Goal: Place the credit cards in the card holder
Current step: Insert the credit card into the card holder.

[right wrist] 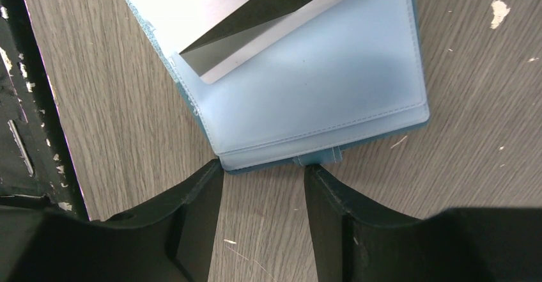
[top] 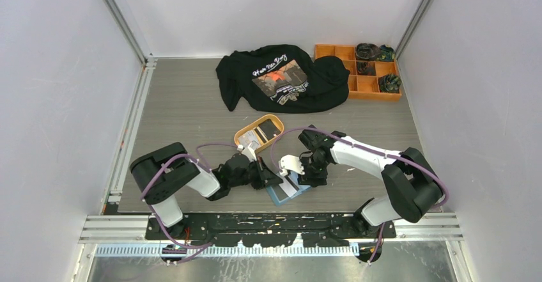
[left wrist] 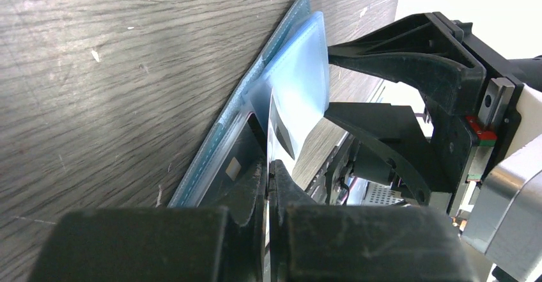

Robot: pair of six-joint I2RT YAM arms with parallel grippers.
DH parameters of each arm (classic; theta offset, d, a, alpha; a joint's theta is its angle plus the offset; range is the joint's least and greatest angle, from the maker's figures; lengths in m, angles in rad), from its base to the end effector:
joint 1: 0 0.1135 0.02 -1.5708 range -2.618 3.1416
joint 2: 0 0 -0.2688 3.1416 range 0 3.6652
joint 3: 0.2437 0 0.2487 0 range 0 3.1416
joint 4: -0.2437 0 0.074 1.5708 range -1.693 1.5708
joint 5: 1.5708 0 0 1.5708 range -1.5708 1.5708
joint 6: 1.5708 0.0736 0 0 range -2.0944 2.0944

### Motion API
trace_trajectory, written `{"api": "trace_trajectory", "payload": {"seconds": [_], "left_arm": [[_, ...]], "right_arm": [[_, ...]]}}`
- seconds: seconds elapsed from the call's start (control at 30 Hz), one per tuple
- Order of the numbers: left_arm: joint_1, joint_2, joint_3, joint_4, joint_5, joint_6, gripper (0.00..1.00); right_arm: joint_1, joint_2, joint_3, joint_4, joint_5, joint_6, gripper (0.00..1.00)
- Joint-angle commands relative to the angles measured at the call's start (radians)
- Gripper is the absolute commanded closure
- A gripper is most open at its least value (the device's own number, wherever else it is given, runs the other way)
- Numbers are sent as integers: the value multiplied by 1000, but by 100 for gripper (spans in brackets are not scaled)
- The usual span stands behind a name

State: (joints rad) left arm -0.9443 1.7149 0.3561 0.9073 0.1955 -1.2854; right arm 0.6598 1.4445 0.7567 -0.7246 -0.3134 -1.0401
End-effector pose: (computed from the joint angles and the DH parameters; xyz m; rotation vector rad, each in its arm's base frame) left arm 0.1641 -0.2511 0.0924 -0.2633 2.4019 -1.4607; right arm 0.1705 0.1610 0.1311 -2.2029 1.8870 0.4065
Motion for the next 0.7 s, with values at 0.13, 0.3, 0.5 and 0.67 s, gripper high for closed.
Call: {"api": "trace_trajectory", "payload": {"seconds": [0.13,0.3,0.5,0.67], "left_arm": [[-5,-5,-23,-23,9,-56,100],[-5,-10,-39,-16,-2,-80,100],[-7,-35,-40,-69,-5,-89,100],[-6,-44,-47,-79,-9,-96,100]], "right_arm": [[13,4,0,48,-7,28,46],[23,11,0,59,5,39,49],[35,22,1,65,16,51,52],[41,26,1,67,19,53,53]]}}
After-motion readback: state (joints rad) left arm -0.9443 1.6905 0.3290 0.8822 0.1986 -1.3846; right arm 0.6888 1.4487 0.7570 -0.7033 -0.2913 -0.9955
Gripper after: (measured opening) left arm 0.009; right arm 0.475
